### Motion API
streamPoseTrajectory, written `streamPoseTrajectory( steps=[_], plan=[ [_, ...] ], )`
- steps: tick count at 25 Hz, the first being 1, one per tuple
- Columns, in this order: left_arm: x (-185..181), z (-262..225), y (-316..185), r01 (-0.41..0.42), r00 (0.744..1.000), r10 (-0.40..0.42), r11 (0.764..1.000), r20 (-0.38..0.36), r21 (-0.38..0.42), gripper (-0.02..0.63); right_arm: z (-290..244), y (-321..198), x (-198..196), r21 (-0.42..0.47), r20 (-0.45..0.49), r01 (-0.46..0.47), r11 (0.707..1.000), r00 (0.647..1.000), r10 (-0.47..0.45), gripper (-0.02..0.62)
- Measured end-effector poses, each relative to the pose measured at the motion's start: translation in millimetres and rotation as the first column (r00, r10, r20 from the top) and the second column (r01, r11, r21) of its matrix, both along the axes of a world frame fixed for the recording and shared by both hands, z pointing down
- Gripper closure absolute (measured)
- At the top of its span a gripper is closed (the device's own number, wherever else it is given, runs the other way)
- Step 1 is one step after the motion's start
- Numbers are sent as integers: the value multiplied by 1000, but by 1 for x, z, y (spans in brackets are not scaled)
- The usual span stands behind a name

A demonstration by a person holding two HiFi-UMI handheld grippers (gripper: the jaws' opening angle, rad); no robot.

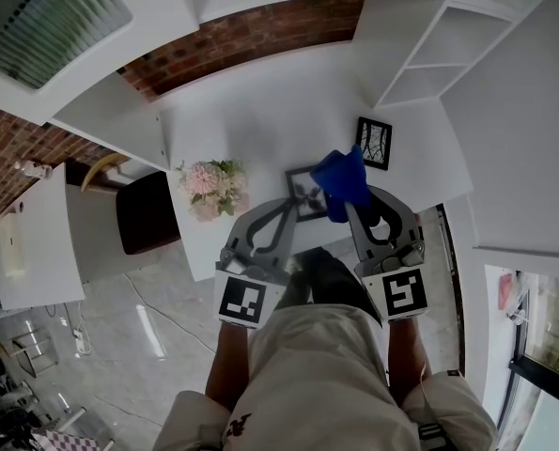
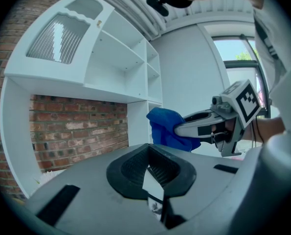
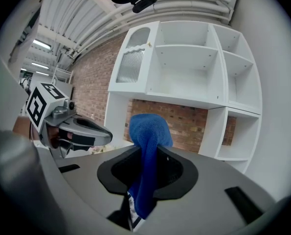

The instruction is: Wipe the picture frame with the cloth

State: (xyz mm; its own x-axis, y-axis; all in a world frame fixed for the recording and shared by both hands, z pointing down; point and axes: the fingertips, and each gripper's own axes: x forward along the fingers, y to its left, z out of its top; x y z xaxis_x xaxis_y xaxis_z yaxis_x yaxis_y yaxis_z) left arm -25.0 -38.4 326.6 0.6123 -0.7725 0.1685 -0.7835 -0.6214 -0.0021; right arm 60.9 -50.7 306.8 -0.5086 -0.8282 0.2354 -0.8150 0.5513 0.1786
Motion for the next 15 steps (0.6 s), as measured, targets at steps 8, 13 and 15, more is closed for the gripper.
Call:
streamPoseTrajectory(
  steps=[8, 13, 15],
  plan=[
    [0, -4, 0, 0, 1000, 0, 1000, -1, 3, 603, -7, 1, -3, 30, -29, 28, 999, 999, -27, 530],
    [2, -2, -1, 0, 1000, 0, 1000, 2, 1, 603, 4, 0, -3, -2, -28, 11, 1000, 1000, -12, 541],
    [2, -2, -1, 0, 1000, 0, 1000, 4, 1, 603, 5, 0, -4, -8, -26, 15, 1000, 1000, -16, 541]
  ],
)
